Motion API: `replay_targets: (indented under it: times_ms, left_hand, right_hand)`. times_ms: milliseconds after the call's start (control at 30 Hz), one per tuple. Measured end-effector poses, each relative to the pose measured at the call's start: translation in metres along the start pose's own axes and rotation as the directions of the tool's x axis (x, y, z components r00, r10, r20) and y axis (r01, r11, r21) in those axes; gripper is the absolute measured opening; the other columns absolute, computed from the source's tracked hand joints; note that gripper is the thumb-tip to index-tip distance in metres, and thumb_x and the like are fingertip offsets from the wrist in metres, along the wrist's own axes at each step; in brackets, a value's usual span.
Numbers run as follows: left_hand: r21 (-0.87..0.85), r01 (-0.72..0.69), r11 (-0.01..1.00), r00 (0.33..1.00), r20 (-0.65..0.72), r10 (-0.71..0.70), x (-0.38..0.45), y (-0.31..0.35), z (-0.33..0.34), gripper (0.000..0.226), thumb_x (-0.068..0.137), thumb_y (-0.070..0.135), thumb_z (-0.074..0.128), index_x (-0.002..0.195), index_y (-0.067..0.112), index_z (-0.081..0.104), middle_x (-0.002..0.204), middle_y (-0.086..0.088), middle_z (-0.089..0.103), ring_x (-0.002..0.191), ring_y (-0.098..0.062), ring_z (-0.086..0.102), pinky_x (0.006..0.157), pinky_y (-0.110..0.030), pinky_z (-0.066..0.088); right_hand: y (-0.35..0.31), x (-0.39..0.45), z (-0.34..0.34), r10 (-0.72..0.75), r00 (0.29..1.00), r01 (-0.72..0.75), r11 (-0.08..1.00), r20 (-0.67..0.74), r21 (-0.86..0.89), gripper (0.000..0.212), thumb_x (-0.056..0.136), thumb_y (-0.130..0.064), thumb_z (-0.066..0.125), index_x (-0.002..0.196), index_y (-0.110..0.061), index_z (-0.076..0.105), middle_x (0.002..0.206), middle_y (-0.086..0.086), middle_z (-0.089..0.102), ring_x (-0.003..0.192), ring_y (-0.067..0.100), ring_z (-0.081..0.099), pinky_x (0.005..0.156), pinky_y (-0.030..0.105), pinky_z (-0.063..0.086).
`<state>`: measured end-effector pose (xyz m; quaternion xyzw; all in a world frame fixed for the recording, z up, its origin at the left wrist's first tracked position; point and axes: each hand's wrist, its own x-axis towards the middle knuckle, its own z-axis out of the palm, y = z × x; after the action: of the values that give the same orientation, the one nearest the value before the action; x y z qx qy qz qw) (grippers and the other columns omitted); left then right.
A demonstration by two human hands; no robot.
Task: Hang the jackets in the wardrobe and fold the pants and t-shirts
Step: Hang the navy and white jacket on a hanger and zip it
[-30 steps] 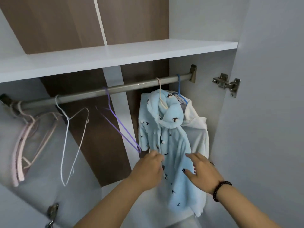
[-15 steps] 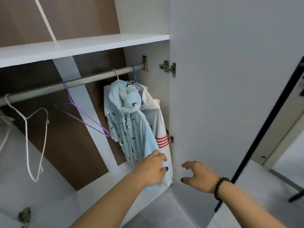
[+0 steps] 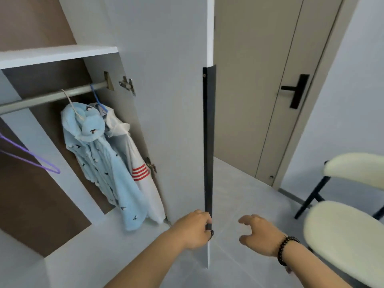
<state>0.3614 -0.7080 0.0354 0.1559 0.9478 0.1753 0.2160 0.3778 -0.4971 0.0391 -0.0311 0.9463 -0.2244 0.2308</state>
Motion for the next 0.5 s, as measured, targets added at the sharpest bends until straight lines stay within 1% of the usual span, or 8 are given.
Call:
replay_targets:
  times_ms: [33, 67, 133, 167, 200, 267, 333, 500]
  left_hand:
    - [0.004, -0.018, 1.0, 1.0, 0.023, 0.018, 0.004, 0.018, 0.009, 0.039, 0.095, 0.032, 0.051, 0.132, 0.021, 0.049, 0.138, 0.001, 0.046, 0.121, -0.019, 0.051, 0.104, -0.033, 0.041]
    - [0.004, -0.037, 0.999, 0.998, 0.041, 0.037, 0.01, 0.036, 0.018, 0.041, 0.094, 0.035, 0.053, 0.133, 0.021, 0.049, 0.138, 0.001, 0.045, 0.124, -0.018, 0.048, 0.105, -0.033, 0.039]
    - [0.013, -0.08, 0.997, 0.995, 0.052, 0.079, 0.023, 0.074, 0.028, 0.046, 0.094, 0.04, 0.053, 0.135, 0.022, 0.047, 0.14, 0.002, 0.044, 0.128, -0.017, 0.044, 0.107, -0.033, 0.037]
    - [0.021, -0.1, 0.995, 0.993, 0.058, 0.098, 0.029, 0.093, 0.033, 0.047, 0.094, 0.042, 0.053, 0.136, 0.024, 0.046, 0.141, 0.003, 0.043, 0.129, -0.016, 0.043, 0.108, -0.032, 0.037]
    - [0.025, -0.12, 0.993, 0.991, 0.071, 0.118, 0.036, 0.112, 0.037, 0.047, 0.094, 0.043, 0.053, 0.136, 0.024, 0.046, 0.141, 0.004, 0.042, 0.129, -0.015, 0.042, 0.108, -0.032, 0.036]
    - [0.038, -0.174, 0.984, 0.98, 0.1, 0.17, 0.048, 0.149, 0.045, 0.046, 0.094, 0.042, 0.053, 0.136, 0.024, 0.046, 0.142, 0.004, 0.042, 0.13, -0.015, 0.042, 0.108, -0.031, 0.036]
    - [0.066, -0.237, 0.969, 0.966, 0.125, 0.228, 0.061, 0.186, 0.054, 0.046, 0.095, 0.04, 0.052, 0.137, 0.024, 0.045, 0.142, 0.004, 0.042, 0.131, -0.015, 0.041, 0.108, -0.03, 0.035]
    - [0.091, -0.382, 0.92, 0.912, 0.198, 0.359, 0.093, 0.264, 0.079, 0.043, 0.095, 0.036, 0.053, 0.135, 0.023, 0.047, 0.142, 0.003, 0.043, 0.13, -0.016, 0.042, 0.107, -0.03, 0.035]
  right_hand:
    - [0.021, -0.012, -0.005, 0.024, 1.0, -0.024, 1.0, -0.016, 0.007, 0.057, 0.088, -0.033, 0.057, 0.141, -0.021, 0.039, 0.141, -0.001, 0.04, 0.127, 0.016, 0.045, 0.101, 0.021, 0.04]
    - [0.043, -0.024, -0.01, 0.04, 0.999, -0.039, 0.999, -0.036, 0.016, 0.057, 0.088, -0.032, 0.057, 0.141, -0.02, 0.039, 0.14, -0.002, 0.038, 0.125, 0.016, 0.046, 0.094, 0.016, 0.044]
    - [0.083, -0.045, -0.019, 0.071, 0.995, -0.066, 0.996, -0.074, 0.066, 0.055, 0.089, -0.028, 0.055, 0.141, -0.019, 0.038, 0.14, -0.002, 0.033, 0.119, 0.016, 0.05, 0.066, 0.004, 0.045]
    - [0.1, -0.057, -0.022, 0.094, 0.992, -0.086, 0.992, -0.087, 0.092, 0.055, 0.089, -0.026, 0.054, 0.141, -0.019, 0.037, 0.139, -0.002, 0.031, 0.116, 0.018, 0.052, 0.06, 0.003, 0.043]
    - [0.116, -0.068, -0.025, 0.122, 0.988, -0.111, 0.987, -0.098, 0.114, 0.055, 0.089, -0.025, 0.053, 0.141, -0.019, 0.038, 0.138, -0.002, 0.031, 0.115, 0.019, 0.054, 0.066, 0.007, 0.043]
    - [0.145, -0.089, -0.029, 0.178, 0.977, -0.159, 0.976, -0.119, 0.151, 0.056, 0.087, -0.025, 0.055, 0.14, -0.019, 0.039, 0.137, -0.001, 0.034, 0.115, 0.019, 0.054, 0.087, 0.017, 0.042]
    - [0.173, -0.109, -0.031, 0.23, 0.963, -0.204, 0.962, -0.138, 0.184, 0.056, 0.086, -0.027, 0.057, 0.139, -0.018, 0.041, 0.135, -0.001, 0.037, 0.12, 0.016, 0.048, 0.099, 0.019, 0.037]
    - [0.234, -0.15, -0.032, 0.358, 0.92, -0.301, 0.906, -0.158, 0.296, 0.051, 0.085, -0.022, 0.056, 0.135, -0.018, 0.044, 0.135, -0.001, 0.038, 0.121, 0.014, 0.044, 0.102, 0.017, 0.033]
